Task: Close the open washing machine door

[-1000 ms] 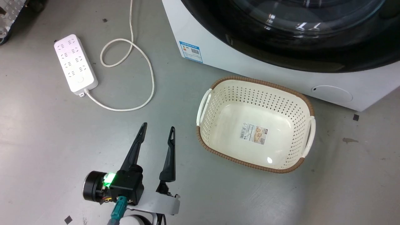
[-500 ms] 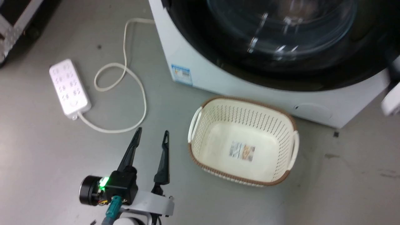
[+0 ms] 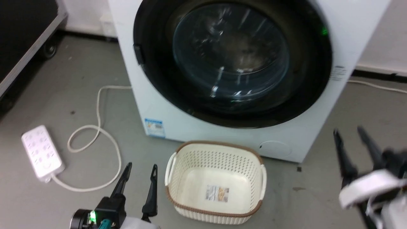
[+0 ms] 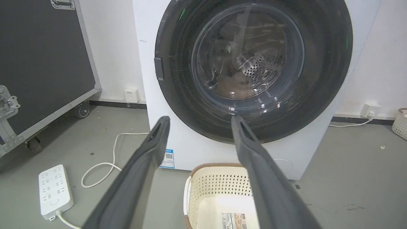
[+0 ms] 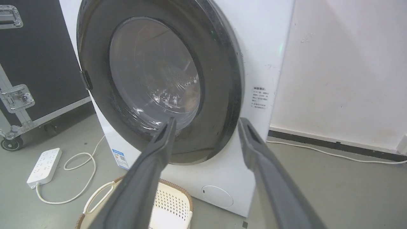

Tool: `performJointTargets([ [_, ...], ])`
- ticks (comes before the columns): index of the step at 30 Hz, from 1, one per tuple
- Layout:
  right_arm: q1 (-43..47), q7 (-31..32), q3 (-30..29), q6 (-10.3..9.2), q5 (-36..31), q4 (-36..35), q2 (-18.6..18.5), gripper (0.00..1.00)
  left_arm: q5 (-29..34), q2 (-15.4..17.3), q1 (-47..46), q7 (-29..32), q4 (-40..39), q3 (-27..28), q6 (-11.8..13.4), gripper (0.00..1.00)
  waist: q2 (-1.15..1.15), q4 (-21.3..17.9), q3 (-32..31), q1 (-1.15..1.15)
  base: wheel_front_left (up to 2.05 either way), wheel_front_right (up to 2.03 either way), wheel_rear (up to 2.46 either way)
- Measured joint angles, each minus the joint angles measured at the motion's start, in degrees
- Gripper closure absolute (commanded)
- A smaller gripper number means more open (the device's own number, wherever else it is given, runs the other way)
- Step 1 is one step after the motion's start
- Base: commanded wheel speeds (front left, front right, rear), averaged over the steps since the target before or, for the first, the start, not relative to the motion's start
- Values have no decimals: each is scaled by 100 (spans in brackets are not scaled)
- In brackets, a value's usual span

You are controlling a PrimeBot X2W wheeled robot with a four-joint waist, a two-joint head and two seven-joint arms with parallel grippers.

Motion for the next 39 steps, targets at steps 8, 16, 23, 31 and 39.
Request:
performJointTargets([
  [8, 1211, -1, -576, 0, -1151, -977, 890, 0, -7, -2, 160, 0, 34, 78, -64, 0, 0, -292, -153, 0, 0, 0, 0],
  [16, 1716, 0, -998, 0, -1588, -1314, 1317, 0, 2, -33, 159, 0, 170, -12, -100, 0, 0, -351, -172, 1, 0, 0, 0],
  [23, 1775, 0, -1023, 0, -1581, -1329, 1336, 0, 4, -47, 159, 1, 241, -8, -112, 0, 0, -405, -182, 2, 0, 0, 0],
  [31, 1807, 2, -993, 1, -1563, -1325, 1340, 100, 46, -54, 159, 10, 252, -4, -133, 100, 0, -395, -180, 2, 0, 0, 0],
  [39, 1806, 69, -968, 1, -1564, -1328, 1340, 100, 54, -52, 158, 71, 234, 14, -133, 100, 0, -404, -171, 2, 0, 0, 0],
])
